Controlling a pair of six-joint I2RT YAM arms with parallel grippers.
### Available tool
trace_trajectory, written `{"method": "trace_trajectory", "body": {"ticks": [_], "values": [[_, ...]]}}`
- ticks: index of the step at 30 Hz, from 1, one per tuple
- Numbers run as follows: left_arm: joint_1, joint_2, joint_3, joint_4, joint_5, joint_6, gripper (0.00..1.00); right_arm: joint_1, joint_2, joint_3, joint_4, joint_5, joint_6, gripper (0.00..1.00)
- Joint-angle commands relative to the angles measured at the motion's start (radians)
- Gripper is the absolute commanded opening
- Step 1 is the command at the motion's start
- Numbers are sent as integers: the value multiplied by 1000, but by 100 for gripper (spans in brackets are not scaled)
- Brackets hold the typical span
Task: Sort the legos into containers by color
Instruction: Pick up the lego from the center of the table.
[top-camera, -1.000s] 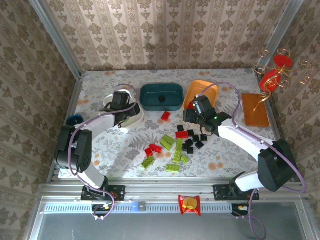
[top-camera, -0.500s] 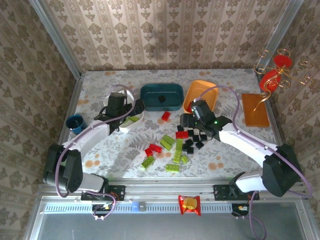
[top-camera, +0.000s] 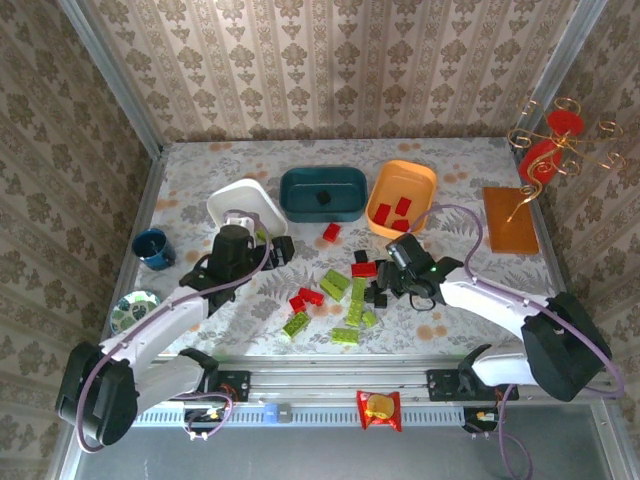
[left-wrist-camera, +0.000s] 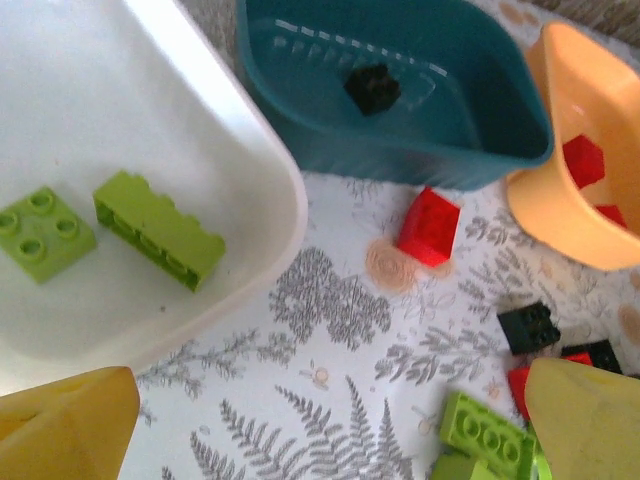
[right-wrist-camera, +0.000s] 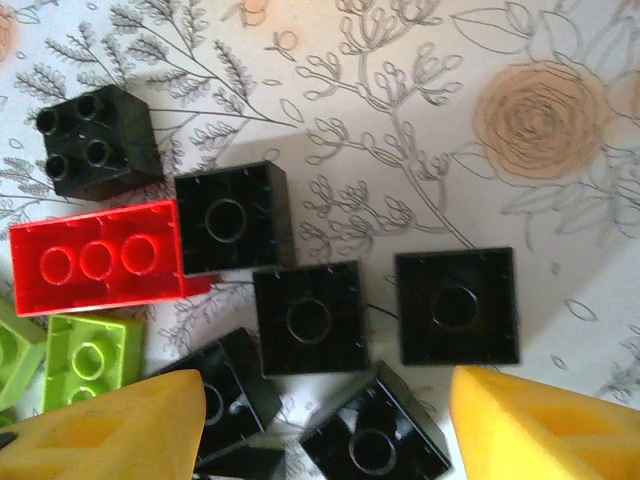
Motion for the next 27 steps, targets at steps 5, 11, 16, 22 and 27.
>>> {"method": "trace_trajectory", "body": {"ticks": [5,11,16,22,27], "values": [[0,-12,-20,14,34,-15,100,56,242,240,57,50,-96,68],[1,-30,-26,-12,29,-7,100,62,460,408,-7,97,-102,63],[3,-52,-42,-21,18,-2,100,68,546,464,-5,107,-115,58],[8,-68,-45,-33,7,-1,100,93,601,509,-24,121,-136,39],[13,-93,-52,-41,-1,2,100,99,525,480,31,114,-157,27]]}}
